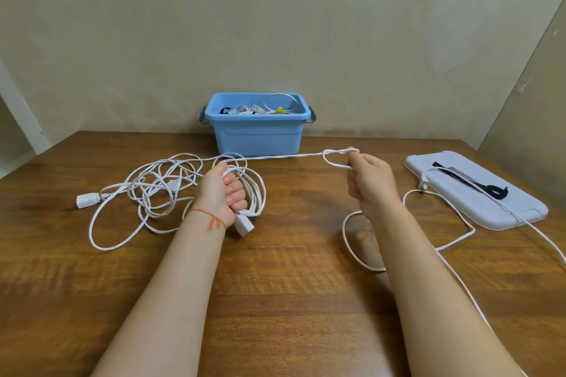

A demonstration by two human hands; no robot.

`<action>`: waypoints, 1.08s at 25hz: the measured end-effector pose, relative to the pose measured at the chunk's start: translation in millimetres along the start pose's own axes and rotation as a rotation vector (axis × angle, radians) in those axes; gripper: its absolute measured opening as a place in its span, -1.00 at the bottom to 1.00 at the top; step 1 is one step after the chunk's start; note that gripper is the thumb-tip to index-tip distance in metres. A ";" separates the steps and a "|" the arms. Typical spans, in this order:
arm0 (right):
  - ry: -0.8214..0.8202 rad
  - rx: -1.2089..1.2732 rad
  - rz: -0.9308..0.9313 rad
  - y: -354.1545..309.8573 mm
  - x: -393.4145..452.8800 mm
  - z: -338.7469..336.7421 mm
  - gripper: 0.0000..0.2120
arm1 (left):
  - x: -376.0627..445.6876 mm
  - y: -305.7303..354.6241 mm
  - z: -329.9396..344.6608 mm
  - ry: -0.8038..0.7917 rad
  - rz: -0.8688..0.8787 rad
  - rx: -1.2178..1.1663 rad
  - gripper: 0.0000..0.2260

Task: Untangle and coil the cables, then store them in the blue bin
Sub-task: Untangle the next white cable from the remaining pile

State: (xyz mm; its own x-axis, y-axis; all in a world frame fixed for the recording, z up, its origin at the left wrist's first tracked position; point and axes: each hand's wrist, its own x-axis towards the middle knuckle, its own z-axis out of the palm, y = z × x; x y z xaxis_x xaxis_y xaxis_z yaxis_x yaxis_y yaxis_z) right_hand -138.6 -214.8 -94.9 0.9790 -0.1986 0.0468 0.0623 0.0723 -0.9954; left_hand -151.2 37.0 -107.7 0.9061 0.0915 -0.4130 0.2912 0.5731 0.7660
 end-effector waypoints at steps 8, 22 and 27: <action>0.346 -0.304 0.016 4.3 19.5 -32.0 -0.83 | 5.2 2.6 -9.2 0.100 -0.020 -0.161 -0.48; -0.168 -0.685 -0.454 28.5 -40.6 76.6 -0.79 | -16.6 -10.1 20.7 -0.258 0.052 0.352 -0.50; -0.231 -0.695 -0.287 16.2 -30.3 56.7 -0.85 | -14.0 -12.3 22.1 -0.119 0.094 0.123 -0.47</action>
State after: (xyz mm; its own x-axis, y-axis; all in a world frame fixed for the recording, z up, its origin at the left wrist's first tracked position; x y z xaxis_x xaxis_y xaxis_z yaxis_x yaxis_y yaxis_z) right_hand -156.3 -152.2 -107.7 0.9634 0.0964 0.2500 0.2572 -0.5939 -0.7623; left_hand -160.6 10.7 -100.5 0.9589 0.0390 -0.2810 0.2320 0.4622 0.8559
